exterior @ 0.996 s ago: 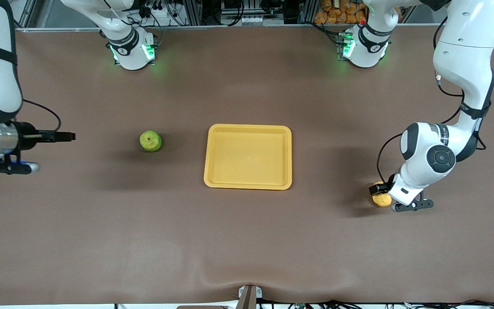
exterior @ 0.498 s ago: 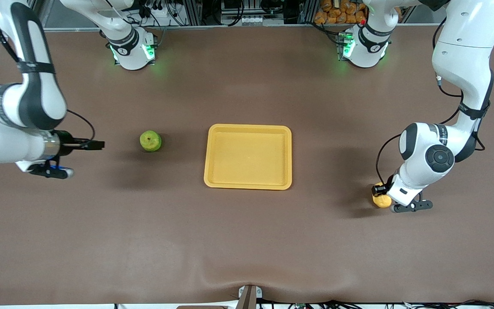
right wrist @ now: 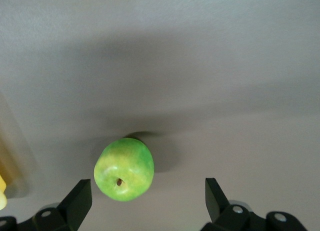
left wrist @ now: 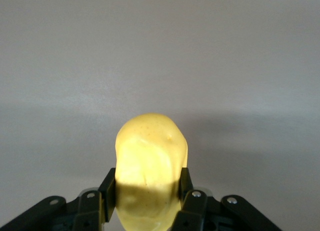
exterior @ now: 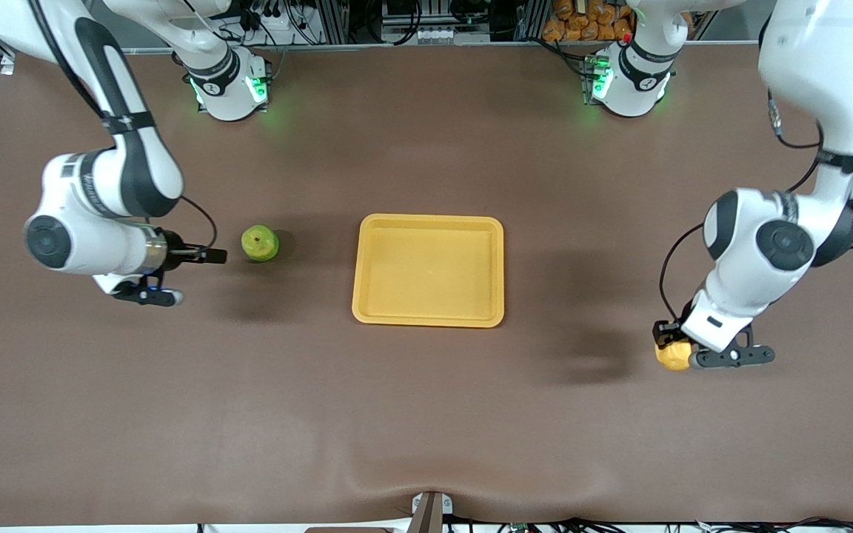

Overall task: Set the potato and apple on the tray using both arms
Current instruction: 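Lift the potato toward the tray while the right gripper grasps the apple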

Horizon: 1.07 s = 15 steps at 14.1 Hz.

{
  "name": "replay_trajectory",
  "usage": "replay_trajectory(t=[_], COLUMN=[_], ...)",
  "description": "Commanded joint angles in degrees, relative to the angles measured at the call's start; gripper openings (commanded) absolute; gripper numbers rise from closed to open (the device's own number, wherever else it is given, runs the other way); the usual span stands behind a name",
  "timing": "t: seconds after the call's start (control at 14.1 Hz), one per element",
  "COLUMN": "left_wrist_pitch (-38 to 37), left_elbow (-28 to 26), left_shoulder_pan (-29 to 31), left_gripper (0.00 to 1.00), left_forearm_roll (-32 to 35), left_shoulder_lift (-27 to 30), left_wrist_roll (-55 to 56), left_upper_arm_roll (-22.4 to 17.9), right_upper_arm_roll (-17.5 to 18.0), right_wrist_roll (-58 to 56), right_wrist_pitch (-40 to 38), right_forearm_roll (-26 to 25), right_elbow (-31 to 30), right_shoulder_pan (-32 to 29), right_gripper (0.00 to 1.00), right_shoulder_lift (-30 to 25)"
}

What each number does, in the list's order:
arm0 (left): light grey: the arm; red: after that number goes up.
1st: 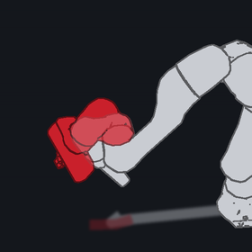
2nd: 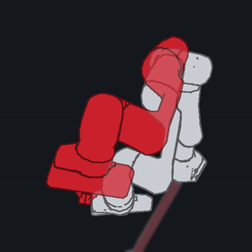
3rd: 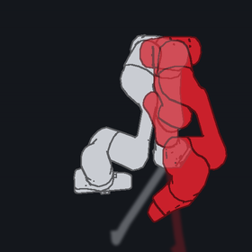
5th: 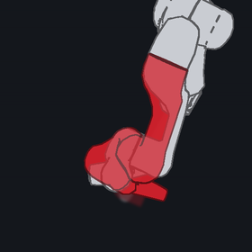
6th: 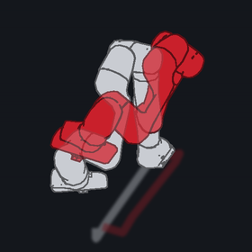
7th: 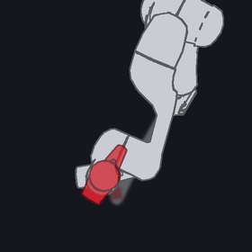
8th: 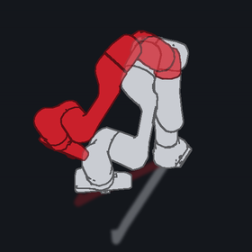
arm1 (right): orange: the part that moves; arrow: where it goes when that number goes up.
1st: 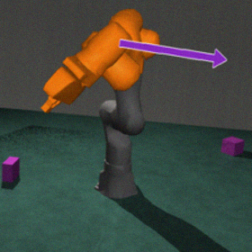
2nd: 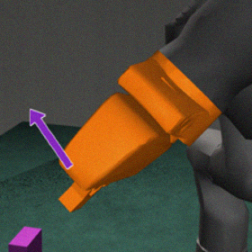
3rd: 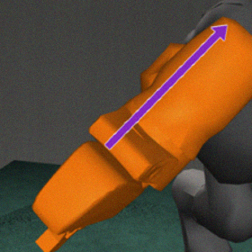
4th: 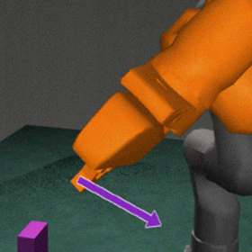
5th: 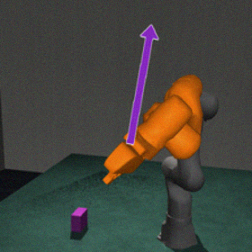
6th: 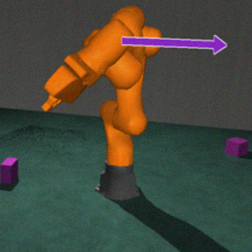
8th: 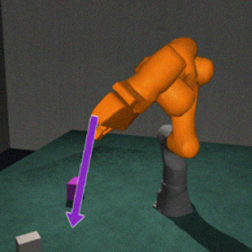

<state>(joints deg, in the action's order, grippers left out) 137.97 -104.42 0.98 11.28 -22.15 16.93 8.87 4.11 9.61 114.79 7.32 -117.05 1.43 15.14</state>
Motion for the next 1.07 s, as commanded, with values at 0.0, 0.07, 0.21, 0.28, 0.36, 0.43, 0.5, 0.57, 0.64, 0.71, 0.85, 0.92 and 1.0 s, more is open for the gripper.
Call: replay_trajectory(t=[0.0,0.07,0.21,0.28,0.36,0.43,0.5,0.57,0.64,0.71,0.85,0.92,1.0], left_wrist_pitch=[-7.5,-10.9,-17.6,-20.0,-21.6,-22.5,-23.2,-23.4,-23.4,-23.4,-23.4,-23.4,-23.4], left_elbow=[0.3,1.5,4.7,6.0,6.9,7.5,7.8,8.0,8.3,8.4,9.1,9.8,10.6], left_shoulder_pan=[-0.2,-0.2,-0.3,-0.3,-0.3,-0.3,-0.3,-0.4,-0.4,-0.5,-1.2,-2.5,-4.0], left_gripper=[0.00,0.00,0.00,0.00,0.00,0.00,0.00,0.00,0.00,0.00,0.00,0.00,0.00], left_forearm_roll=[1.1,1.1,1.1,1.1,1.1,1.0,1.0,0.9,0.9,0.9,0.3,0.2,0.2], left_shoulder_lift=[5.3,6.1,6.4,6.4,6.4,6.4,6.4,6.3,6.2,6.0,5.6,5.4,4.5], left_wrist_roll=[0.6,0.7,1.0,1.1,1.3,1.4,1.9,3.7,6.3,8.4,13.5,17.1,20.3], left_upper_arm_roll=[2.8,4.3,7.3,8.4,9.8,11.2,12.4,13.7,15.1,16.3,18.3,18.5,18.5], right_upper_arm_roll=[2.2,2.7,4.1,4.2,5.0,6.2,6.6,7.2,7.6,7.6,7.6,7.6,7.6], right_wrist_roll=[0.8,0.8,1.0,2.2,3.4,4.2,4.6,4.7,4.7,4.7,4.7,4.6,4.6], right_wrist_pitch=[3.4,5.7,8.2,9.0,9.7,10.1,10.3,10.3,10.4,10.5,13.0,14.7,15.1], right_forearm_roll=[0.7,0.7,0.7,0.7,0.7,0.7,0.7,0.7,0.6,0.2,0.0,-0.1,-0.2], right_elbow=[-4.4,-6.2,-8.4,-9.1,-9.5,-9.7,-10.0,-10.0,-10.3,-10.6,-12.2,-13.4,-13.7], right_shoulder_pan=[-0.3,-0.3,0.0,0.0,0.1,0.1,0.1,0.1,0.1,0.1,0.1,0.1,0.1], right_gripper=[1.00,1.00,1.00,1.00,1.00,1.00,1.00,1.00,1.00,1.00,1.00,1.00,1.00], right_shoulder_lift=[-2.0,-1.9,-2.0,-1.9,-1.9,-1.9,-1.8,-1.9,-1.9,-1.9,-1.8,-1.8,-1.7])
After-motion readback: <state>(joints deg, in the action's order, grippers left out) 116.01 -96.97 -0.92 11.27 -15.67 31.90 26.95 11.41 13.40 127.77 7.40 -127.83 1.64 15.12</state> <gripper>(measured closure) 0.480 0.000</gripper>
